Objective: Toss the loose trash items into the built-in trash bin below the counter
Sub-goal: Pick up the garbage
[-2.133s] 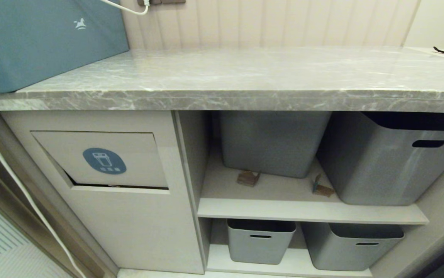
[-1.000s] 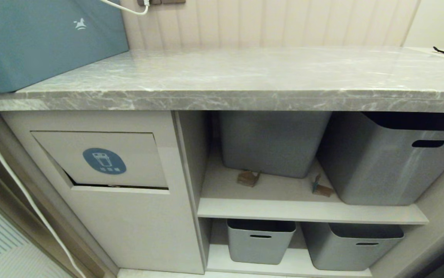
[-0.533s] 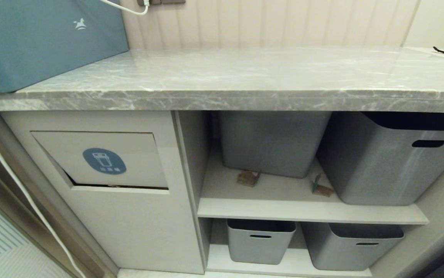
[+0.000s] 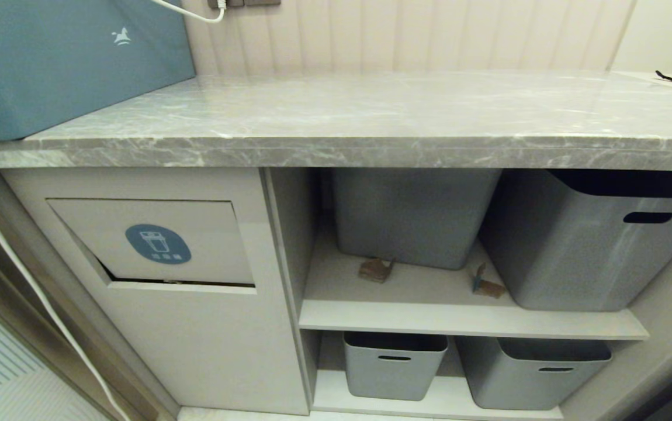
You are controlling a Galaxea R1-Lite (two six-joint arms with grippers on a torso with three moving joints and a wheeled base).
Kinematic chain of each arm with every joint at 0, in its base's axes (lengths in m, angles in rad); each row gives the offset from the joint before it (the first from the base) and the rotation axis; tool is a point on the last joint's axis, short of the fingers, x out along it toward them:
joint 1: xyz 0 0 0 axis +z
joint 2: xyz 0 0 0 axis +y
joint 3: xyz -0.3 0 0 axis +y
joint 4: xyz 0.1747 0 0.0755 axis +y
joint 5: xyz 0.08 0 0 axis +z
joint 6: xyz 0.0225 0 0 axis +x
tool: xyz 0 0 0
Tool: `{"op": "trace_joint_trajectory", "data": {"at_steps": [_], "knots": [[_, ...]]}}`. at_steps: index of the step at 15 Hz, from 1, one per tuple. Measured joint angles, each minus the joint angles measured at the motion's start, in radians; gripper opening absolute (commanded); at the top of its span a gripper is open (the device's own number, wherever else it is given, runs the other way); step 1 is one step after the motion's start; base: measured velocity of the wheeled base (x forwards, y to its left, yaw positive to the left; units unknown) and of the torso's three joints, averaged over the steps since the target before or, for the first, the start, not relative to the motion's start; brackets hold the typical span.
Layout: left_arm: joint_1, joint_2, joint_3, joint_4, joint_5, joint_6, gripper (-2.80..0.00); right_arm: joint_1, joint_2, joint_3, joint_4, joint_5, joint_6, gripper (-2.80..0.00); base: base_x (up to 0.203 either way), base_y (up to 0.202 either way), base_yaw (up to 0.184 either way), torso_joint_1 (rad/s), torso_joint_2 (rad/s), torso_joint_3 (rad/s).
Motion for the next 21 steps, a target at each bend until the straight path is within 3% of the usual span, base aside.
{"op": "trace_joint_trajectory", "data": {"at_steps": [6, 12, 21], "knots": [[-0.088, -0.041, 0.000, 0.000, 0.001, -0.006, -2.80, 0.000, 0.000, 0.000, 0.000, 0.000, 0.000, -2.80, 0.000, 0.000, 0.000, 0.000, 0.00, 0.000], [-0.108, -0.245, 0.001, 0.000, 0.026, -0.009, -2.80, 0.000, 0.000, 0.000, 0.000, 0.000, 0.000, -2.80, 0.000, 0.000, 0.000, 0.000, 0.00, 0.000], [-0.110, -0.282, 0.001, 0.000, 0.027, -0.009, -2.80, 0.000, 0.000, 0.000, 0.000, 0.000, 0.000, -2.80, 0.000, 0.000, 0.000, 0.000, 0.00, 0.000]]}}
